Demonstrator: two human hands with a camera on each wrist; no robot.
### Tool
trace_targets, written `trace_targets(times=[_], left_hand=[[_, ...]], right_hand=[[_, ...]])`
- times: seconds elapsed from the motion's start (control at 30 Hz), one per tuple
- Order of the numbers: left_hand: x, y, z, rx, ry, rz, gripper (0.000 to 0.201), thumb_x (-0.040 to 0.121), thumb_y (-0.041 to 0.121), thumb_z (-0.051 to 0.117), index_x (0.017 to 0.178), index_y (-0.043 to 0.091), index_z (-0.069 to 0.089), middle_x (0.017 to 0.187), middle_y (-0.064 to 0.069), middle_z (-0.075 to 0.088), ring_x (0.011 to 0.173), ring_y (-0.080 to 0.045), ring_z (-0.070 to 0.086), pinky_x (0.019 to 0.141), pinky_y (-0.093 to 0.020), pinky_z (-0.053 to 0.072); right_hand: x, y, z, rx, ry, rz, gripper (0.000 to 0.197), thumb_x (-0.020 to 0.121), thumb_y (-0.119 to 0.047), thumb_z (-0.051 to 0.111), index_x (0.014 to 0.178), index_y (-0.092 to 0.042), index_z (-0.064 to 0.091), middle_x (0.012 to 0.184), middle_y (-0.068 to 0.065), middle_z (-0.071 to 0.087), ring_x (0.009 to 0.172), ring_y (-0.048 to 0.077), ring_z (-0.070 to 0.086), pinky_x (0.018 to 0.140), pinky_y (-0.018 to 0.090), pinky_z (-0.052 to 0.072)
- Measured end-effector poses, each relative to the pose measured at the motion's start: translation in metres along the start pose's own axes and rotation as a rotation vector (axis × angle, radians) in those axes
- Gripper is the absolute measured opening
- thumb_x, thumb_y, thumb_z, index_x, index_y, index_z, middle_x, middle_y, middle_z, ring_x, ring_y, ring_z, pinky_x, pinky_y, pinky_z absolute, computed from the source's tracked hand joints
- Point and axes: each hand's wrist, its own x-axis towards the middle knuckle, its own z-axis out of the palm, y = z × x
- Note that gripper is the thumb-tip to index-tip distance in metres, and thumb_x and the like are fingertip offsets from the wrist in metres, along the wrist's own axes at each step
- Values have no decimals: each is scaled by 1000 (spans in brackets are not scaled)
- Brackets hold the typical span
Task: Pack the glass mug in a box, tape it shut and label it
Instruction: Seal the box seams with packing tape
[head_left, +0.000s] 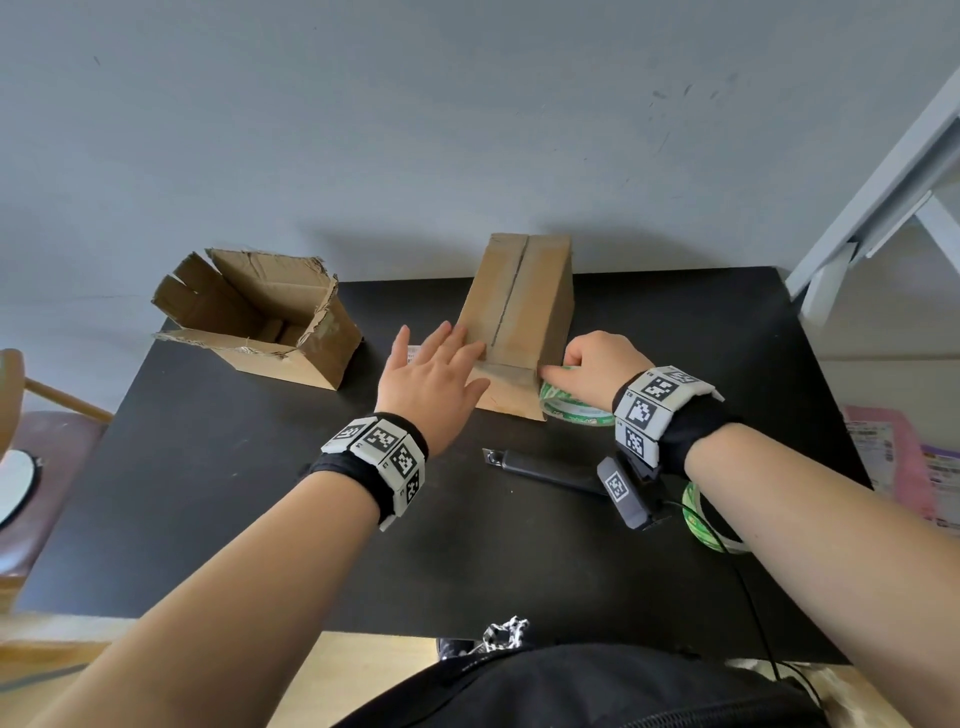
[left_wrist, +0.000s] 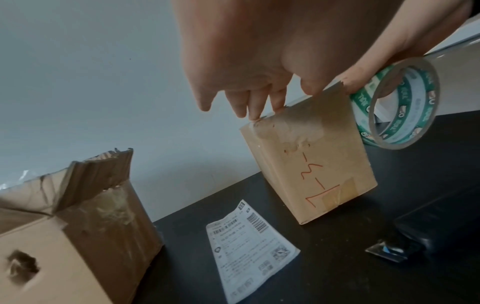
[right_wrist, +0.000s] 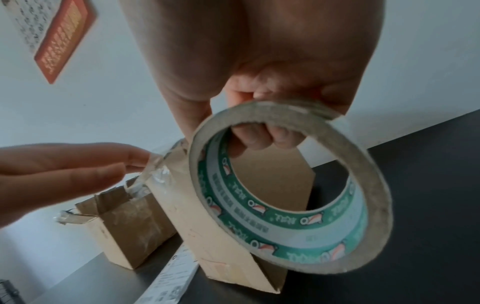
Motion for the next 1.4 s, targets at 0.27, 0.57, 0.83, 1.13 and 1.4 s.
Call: trace_targets(times=[0.27, 0.57, 0.83, 1.13, 1.4], left_hand=[[1, -9, -6, -39, -29, -125, 58, 92, 64, 27, 141, 34, 34, 159, -8, 10, 145, -30, 10, 117, -53, 6], [29, 18, -5, -214, -10, -232, 95, 62, 82, 52, 127, 13, 38, 125, -9, 48, 117, -32, 49, 106, -51, 31], [35, 5, -8, -251, -51, -159, 84, 63, 62, 63, 127, 15, 36, 122, -4, 47, 117, -30, 46, 111, -54, 22], [21, -15, -11, -275, 31, -82, 63, 68, 39, 70, 125, 22, 48, 141, -4, 38, 133, -28, 34, 112, -50, 24], [-16, -10, 26, -891, 5, -529, 58, 78, 35, 72, 122, 12, 42, 119, -6, 49, 99, -22, 56, 85, -34, 48]], right_hand=[[-2, -29, 27, -33, -125, 33, 44, 84, -53, 55, 61, -16, 47, 65, -2, 49, 68, 20, 53, 54, 28, 36], [-13, -10, 21, 126, -49, 86, 33, 94, -41, 47, 98, -13, 63, 92, 3, 65, 87, 20, 62, 73, 31, 48], [-24, 19, 41, 12, 55, 256, 14, 93, -13, 46, 107, -9, 49, 109, 12, 58, 100, 31, 56, 78, 34, 42], [-30, 18, 78, -319, -286, 85, 43, 80, -22, 68, 117, -18, 47, 117, 3, 54, 104, 24, 55, 83, 34, 46], [-37, 23, 54, -234, -324, 52, 37, 83, -19, 57, 118, -19, 44, 100, 1, 43, 85, 21, 49, 70, 29, 40]])
